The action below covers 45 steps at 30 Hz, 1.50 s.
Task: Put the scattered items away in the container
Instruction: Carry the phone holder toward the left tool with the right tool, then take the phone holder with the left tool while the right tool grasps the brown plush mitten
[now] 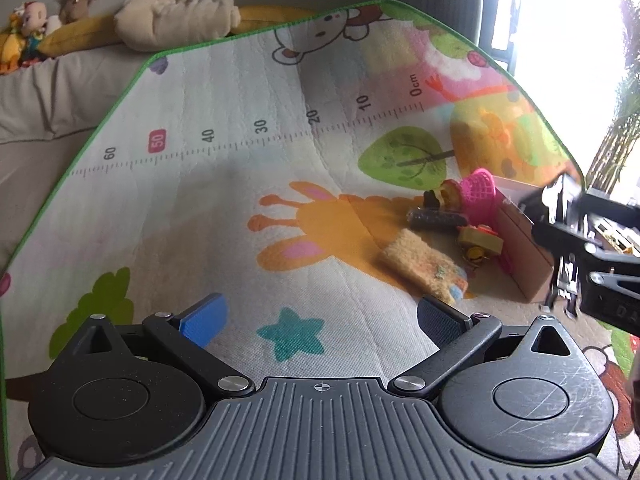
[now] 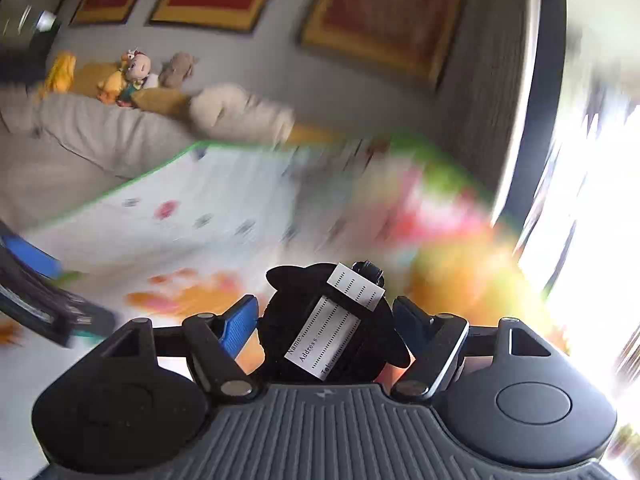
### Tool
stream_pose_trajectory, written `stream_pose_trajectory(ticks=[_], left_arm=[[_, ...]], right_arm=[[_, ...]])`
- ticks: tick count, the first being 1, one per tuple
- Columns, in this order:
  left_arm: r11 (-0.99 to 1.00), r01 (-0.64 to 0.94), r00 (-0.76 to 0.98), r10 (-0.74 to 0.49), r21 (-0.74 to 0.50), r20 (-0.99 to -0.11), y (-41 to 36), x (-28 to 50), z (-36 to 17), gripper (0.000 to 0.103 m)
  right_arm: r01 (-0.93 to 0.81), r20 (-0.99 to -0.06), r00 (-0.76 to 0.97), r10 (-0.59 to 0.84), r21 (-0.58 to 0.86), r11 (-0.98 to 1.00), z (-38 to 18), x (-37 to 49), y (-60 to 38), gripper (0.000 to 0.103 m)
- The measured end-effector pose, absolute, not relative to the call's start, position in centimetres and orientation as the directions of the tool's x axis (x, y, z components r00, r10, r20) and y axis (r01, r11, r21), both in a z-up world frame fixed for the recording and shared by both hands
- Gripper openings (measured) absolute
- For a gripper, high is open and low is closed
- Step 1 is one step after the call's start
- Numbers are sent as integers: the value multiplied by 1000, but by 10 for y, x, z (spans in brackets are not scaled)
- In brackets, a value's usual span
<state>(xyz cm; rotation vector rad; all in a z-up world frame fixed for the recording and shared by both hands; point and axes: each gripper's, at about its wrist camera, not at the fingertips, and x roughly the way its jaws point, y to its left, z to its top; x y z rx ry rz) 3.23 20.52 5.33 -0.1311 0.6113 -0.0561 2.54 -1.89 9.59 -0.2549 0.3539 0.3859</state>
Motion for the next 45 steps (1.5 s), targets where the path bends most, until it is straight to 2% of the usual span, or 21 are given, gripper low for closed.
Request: stream_pose_trajectory(ticks=[2,3,4,7,14,17,21,23,26,28,30,33,35,36,37,38,39,45], left_arm=[[990,21,811,-97,-138,-577,202,33,51,103],[990,28,808,-104,-139,-580,200,33,50,103],[989,37,806,-114,-143,-581,197,33,49,103],[983,101,792,-174,-156,-584,182,34,48,103],[935,328,701,-335,-132,-630,106,33,36,103],[928,365,683,-321,-75,-656,71,32,24,103],[939,342,704,-230,38,-672,50,31,13,103],[943,320,718,-182,87,-672,54,32,12,103],[959,274,717,-151,76,-681,70,37,13,103],[965,259,708,-155,49,-689,81,40,14,103],[966,260,697,-176,16,-695,87,40,16,103],[966,259,690,-188,-5,-699,93,39,17,103],[966,260,688,-192,-11,-700,92,38,16,103],[965,261,687,-198,-17,-699,93,37,15,103],[964,265,685,-208,-27,-698,93,37,16,103],[962,271,684,-220,-37,-696,94,35,16,103],[958,281,683,-236,-49,-691,94,32,17,103],[943,323,681,-292,-82,-672,88,13,23,103]], right_arm=[[-472,-535,754,382,-37,881,91,39,-29,75],[-486,-580,712,395,-1,874,87,42,-32,75],[-490,-604,691,398,14,872,82,42,-37,81],[-477,-598,704,383,0,879,77,29,-53,93],[-294,-607,745,276,71,953,66,26,-116,90],[-271,-618,738,270,95,958,64,37,-126,78],[-398,-608,701,374,102,912,79,61,-99,68],[-468,-628,648,430,117,876,86,83,-73,68],[-526,-684,564,463,136,840,85,124,-31,69],[-546,-717,539,442,102,832,76,146,-3,79],[-542,-741,541,398,55,839,61,164,19,82],[-544,-785,499,367,47,838,38,181,36,82],[-564,-784,507,360,15,826,31,177,41,72],[-583,-777,508,373,9,812,33,171,42,57],[-594,-777,498,385,17,804,35,166,41,37],[-599,-782,487,389,25,801,38,162,39,25],[-598,-782,486,391,28,801,42,157,35,19],[-572,-692,573,439,45,819,85,104,-32,19]])
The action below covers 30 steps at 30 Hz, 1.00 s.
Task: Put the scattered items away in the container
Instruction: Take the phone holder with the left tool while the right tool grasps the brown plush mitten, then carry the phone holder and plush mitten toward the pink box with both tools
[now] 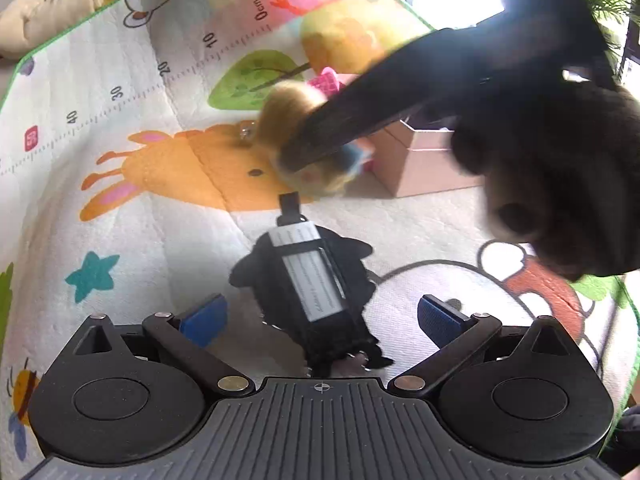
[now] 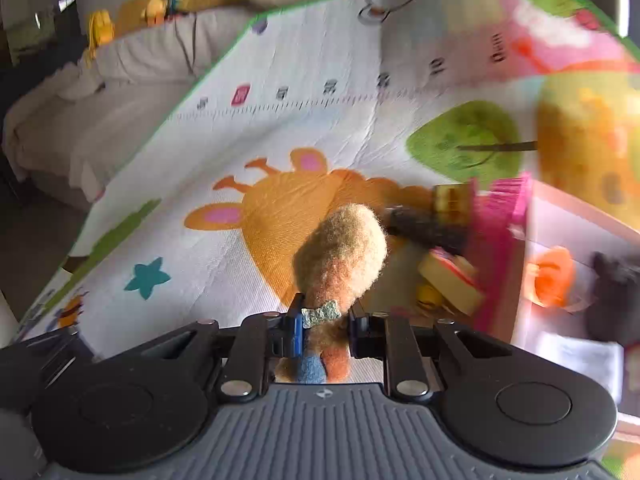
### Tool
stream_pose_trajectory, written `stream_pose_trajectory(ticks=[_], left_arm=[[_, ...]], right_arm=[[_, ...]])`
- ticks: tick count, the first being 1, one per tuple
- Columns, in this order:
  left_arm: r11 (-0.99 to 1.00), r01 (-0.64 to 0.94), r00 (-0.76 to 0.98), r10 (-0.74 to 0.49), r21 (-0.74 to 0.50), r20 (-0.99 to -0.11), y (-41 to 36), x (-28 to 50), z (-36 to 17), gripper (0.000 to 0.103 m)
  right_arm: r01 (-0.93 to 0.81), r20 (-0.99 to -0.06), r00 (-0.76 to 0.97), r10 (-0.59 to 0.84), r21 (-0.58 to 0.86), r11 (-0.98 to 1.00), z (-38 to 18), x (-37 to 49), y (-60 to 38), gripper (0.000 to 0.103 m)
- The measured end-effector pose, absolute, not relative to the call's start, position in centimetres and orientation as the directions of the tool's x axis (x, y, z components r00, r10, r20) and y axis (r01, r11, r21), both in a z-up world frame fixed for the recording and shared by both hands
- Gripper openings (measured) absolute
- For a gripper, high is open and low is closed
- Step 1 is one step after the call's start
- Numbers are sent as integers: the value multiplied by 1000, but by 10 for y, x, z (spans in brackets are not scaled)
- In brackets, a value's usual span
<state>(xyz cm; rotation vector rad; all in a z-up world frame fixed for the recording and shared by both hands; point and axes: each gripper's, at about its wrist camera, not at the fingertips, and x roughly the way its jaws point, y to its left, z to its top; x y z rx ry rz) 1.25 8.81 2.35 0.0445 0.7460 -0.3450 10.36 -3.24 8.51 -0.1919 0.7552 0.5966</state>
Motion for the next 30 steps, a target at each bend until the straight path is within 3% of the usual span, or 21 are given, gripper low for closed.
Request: stream_pose_trajectory(ticks=[8,18,19,23,26,30], left_arm=[[970,239,723,-155,34,-673,63,29,14,103],[963,266,720,-166,48,-674,54,39,8,103],[960,274,716,-170,49,-677,53,39,8,101],[947,319,704,-210,38,-678,48,34,10,74],[941,337,701,-220,44,-679,44,30,11,70],[933,357,691,-240,34,-682,44,23,11,69]], right_arm=[[-389,-690,642,335,83,918,71,37,-125,20],[-300,-697,649,305,134,945,34,-1,-161,23],[-299,-695,652,302,130,945,34,-2,-162,23],[-283,-688,663,294,133,950,32,-7,-169,27],[-270,-685,672,282,128,954,32,-12,-174,32],[-247,-674,700,237,84,965,33,-19,-177,56]])
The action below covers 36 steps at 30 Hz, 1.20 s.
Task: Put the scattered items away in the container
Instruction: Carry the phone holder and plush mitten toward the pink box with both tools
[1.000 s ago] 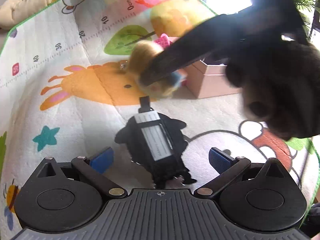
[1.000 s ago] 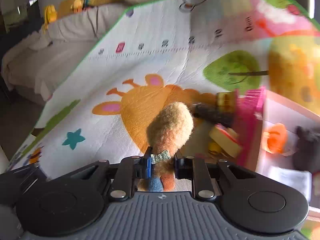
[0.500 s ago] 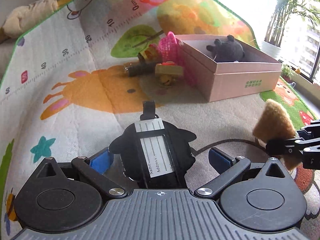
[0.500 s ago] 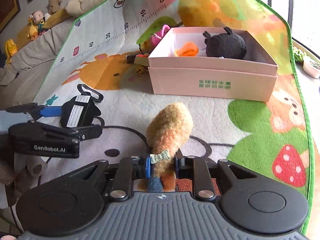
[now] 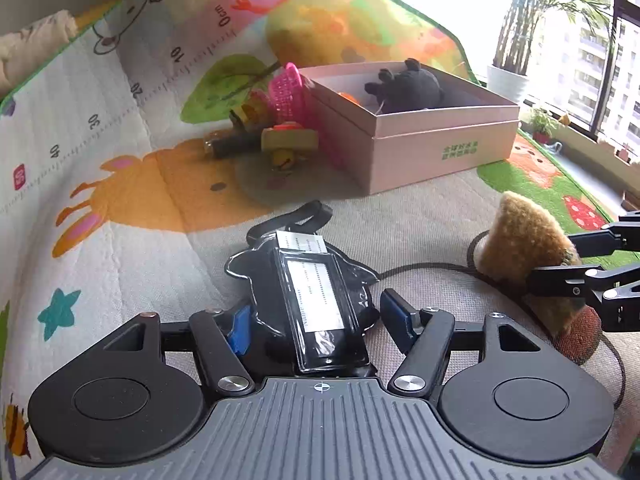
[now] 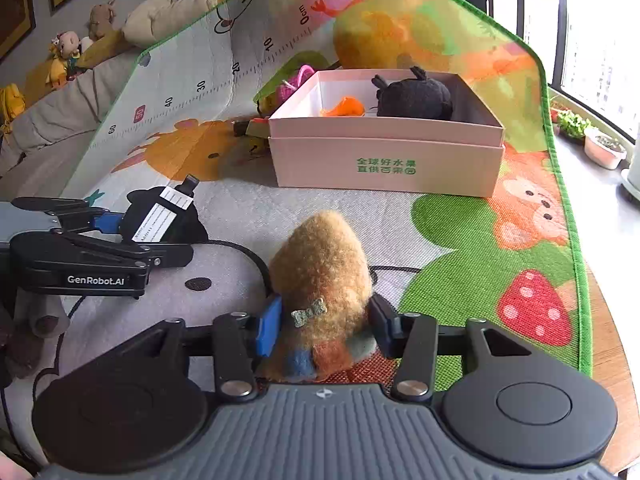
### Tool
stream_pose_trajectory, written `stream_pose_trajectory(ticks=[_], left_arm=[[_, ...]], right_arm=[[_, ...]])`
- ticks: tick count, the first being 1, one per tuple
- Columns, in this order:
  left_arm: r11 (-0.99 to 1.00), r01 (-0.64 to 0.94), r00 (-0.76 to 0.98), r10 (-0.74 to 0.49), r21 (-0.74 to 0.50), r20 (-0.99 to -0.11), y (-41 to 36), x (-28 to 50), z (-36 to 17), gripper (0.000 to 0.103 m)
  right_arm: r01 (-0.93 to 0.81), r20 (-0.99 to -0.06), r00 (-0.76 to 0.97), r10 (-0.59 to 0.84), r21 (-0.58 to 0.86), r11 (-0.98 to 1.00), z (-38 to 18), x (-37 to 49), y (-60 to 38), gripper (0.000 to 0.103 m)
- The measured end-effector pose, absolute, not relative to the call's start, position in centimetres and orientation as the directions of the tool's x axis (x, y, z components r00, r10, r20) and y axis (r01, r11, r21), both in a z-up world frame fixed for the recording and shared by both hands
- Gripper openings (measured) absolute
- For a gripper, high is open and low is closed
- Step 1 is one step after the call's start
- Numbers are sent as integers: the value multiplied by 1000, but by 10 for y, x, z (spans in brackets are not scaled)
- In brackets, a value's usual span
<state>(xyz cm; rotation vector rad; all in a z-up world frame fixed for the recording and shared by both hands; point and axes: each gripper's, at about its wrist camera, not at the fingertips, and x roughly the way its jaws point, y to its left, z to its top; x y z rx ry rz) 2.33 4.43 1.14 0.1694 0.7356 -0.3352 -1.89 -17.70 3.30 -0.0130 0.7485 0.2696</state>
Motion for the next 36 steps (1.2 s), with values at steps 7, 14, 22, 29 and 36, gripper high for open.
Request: stream_pose_trajectory(ticks=[7,14,22,29,36], left_arm=[[898,439,648,-324,-10,-689,47,12,13,70],[886,464,644,-343,-8,-684,39,11,9,97],[872,489,644,-347,18,-682,30,19,5,98],[865,502,645,-356,24,-676,38,17,10,73],[826,564,591,-414,-13,-692,35,0,14,70]], right_arm=[[-217,-671,715,198,56,975,29,-23,-184,71],[-217,-659,732,173,16,976,19,-22,-176,82],[-192,-639,753,155,12,981,14,-23,-180,98],[-191,-634,756,161,21,981,12,-22,-182,101],[-192,-632,758,162,21,981,11,-22,-182,102]])
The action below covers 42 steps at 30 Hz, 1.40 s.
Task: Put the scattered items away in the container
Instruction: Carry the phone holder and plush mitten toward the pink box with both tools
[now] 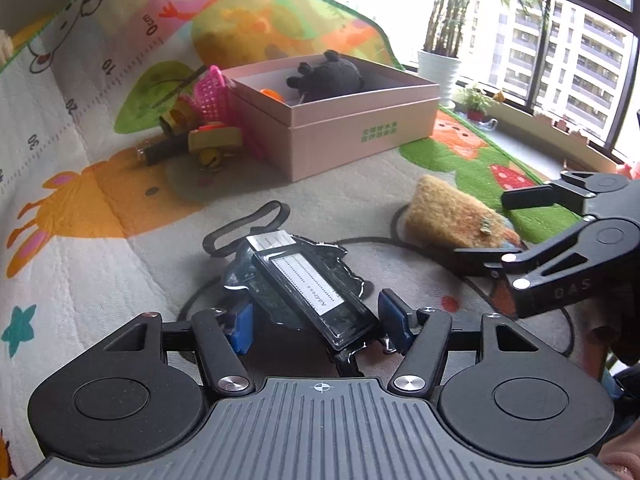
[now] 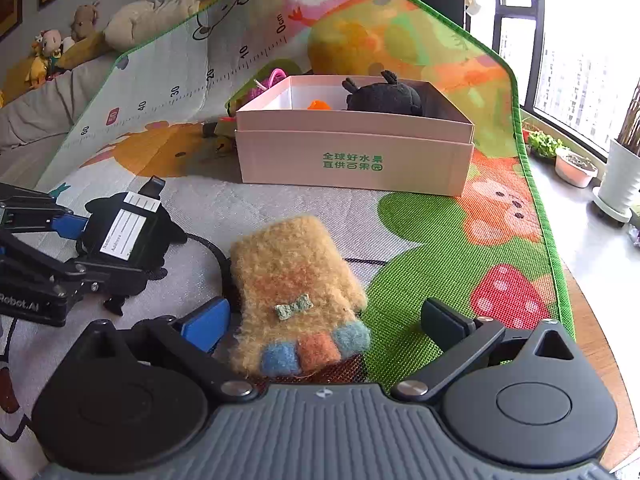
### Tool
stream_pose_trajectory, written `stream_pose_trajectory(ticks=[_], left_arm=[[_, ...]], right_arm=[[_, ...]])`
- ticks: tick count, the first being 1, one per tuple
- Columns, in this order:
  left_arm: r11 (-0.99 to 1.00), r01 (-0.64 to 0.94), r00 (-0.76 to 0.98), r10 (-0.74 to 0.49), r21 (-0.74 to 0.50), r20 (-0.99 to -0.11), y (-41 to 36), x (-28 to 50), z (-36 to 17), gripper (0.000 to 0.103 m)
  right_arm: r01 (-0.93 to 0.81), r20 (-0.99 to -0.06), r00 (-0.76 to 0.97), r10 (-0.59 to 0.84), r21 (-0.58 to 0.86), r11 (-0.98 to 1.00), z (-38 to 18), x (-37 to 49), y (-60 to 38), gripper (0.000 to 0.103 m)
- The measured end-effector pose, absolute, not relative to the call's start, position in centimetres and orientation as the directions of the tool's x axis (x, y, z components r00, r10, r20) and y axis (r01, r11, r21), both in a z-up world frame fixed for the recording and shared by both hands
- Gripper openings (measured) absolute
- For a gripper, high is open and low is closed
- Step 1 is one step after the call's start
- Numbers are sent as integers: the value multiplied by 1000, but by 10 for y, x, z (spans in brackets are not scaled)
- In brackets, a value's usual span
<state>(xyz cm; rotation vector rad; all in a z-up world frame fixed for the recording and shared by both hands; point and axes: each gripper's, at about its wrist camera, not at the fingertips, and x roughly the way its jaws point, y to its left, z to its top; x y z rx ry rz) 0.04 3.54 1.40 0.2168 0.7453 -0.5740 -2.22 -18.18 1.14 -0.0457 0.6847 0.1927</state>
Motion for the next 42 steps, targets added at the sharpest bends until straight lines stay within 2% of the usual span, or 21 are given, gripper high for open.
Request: stream_pose_trajectory(ticks=[3,5,10,16,21,25,28,33,37,42], left_arm=[[806,591,577,-429,-7,-694,29,-9,14,77],[805,593,581,-429,-2,-692,28,-12,14,91],[829,559,606,-395,17,-690,28,-11,15,100],[834,548,620,-354,63,-700,27,-11,13,101],[836,525,671,-290,160,-683,32,-15,17,102],[854,517,636,-332,64,-697,38,-8,21,102],[899,437,636,-282,34,-718,34,-2,21,102],[919,395,627,-279,-12,-727,33,-13,21,102],[903,417,607,-358,-99,-710,32,-22,27,102],[931,366,650,-267,-15,-711,20,-1,24,102]], right_arm=[[-193,-632,758,163,22,981,12,-22,-182,102],[-195,-630,759,166,24,981,11,-22,-182,103],[-197,-625,762,171,28,980,11,-23,-182,103],[-199,-621,763,177,34,979,11,-24,-184,103],[-199,-620,764,179,36,979,10,-24,-184,103],[-200,-621,764,177,34,979,10,-24,-183,103],[-199,-621,764,177,34,979,11,-24,-183,103],[-199,-621,764,177,35,979,11,-24,-183,103],[-199,-620,764,178,36,979,11,-25,-183,103],[-197,-619,765,177,37,980,11,-25,-184,103]])
